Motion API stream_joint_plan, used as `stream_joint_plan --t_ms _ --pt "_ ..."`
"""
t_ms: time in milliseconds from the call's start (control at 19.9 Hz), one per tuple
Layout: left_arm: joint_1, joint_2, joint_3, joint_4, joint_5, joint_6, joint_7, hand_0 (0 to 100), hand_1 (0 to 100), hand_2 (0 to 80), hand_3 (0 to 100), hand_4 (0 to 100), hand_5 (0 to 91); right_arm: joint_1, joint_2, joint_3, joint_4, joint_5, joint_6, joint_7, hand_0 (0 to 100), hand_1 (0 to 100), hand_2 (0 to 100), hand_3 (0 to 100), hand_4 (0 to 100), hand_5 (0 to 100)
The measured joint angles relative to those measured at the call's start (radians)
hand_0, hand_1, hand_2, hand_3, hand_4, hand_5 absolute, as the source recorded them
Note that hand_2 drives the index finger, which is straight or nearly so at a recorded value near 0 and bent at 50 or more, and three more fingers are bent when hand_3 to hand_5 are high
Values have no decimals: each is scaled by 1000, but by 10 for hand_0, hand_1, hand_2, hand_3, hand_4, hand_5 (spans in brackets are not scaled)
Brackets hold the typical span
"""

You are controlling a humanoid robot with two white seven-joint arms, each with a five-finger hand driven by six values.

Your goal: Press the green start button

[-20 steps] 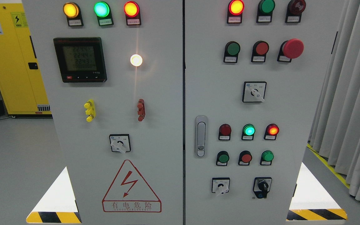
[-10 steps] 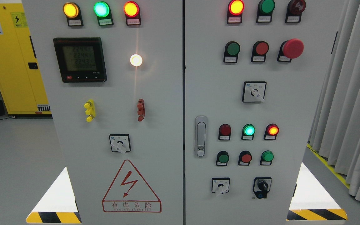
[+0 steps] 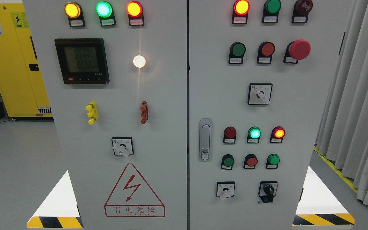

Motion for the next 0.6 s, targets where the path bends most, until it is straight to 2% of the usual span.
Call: stream_joint_plan --t_ms 252,403,604 --pt "0 -15 -1 0 0 -1 -1 120 556 0 0 0 0 -22 -1 -13 -203 82 -5 9 224 588 0 481 450 243" --pt "0 -21 -1 0 -1 -3 -2 120 556 0 0 0 0 -51 -2 -19 -303 136 -5 14 228 597 0 541 496 296" --pt "0 -27 -2 0 -1 -3 -2 120 556 0 0 0 0 -103 -3 -24 -411 205 -5 18 230 604 0 572 524 331"
